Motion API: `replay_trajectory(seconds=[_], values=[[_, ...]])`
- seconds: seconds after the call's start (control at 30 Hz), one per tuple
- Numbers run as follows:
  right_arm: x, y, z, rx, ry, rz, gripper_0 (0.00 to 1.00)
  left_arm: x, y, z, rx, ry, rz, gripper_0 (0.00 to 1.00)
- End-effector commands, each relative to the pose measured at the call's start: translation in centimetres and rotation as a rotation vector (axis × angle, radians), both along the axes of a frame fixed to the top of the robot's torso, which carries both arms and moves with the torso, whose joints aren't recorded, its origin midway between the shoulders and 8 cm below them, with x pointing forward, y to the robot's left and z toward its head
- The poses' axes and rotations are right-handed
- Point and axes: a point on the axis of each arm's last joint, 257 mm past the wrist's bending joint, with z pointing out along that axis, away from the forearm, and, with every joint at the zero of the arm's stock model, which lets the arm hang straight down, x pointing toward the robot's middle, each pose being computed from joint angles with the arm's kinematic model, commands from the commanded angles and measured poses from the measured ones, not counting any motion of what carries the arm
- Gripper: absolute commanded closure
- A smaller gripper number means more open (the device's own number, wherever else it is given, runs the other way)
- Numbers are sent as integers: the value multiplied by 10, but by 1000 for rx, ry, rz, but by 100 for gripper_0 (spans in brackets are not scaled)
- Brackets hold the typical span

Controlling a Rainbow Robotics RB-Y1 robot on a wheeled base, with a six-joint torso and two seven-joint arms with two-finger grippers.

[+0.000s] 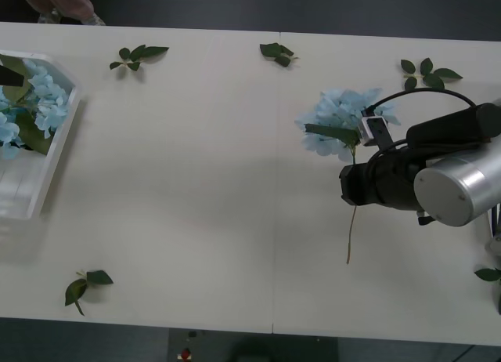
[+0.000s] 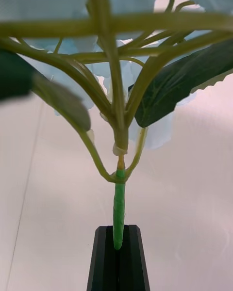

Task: Put the red flowers into the right box and the blue flowers into the left box

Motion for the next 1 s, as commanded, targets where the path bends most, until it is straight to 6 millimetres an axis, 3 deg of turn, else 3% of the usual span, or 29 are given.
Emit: replay_trajectory(seconds=[0.03, 0.13, 0.3, 0.57, 0.77, 0.9, 1.0], values=[[6, 4, 40, 23, -80, 92, 100, 4, -33, 17, -103, -49, -43, 0], [6, 4, 58, 75, -104, 139, 100, 6, -59, 26, -225, -101, -75, 0], [1, 8, 85, 170, -111, 185, 100, -4, -89, 25, -279, -152, -152, 0], [-20, 28, 148, 435, -79, 309, 100, -28, -170, 18, -342, -203, -307, 0], [-22, 44, 191, 531, -130, 421, 100, -48, -244, 16, -418, -224, -409, 0], [-19, 49, 217, 550, -198, 504, 100, -64, -290, 27, -536, -226, -475, 0], [-15, 53, 236, 594, -250, 572, 100, -87, -327, 41, -661, -186, -517, 0]])
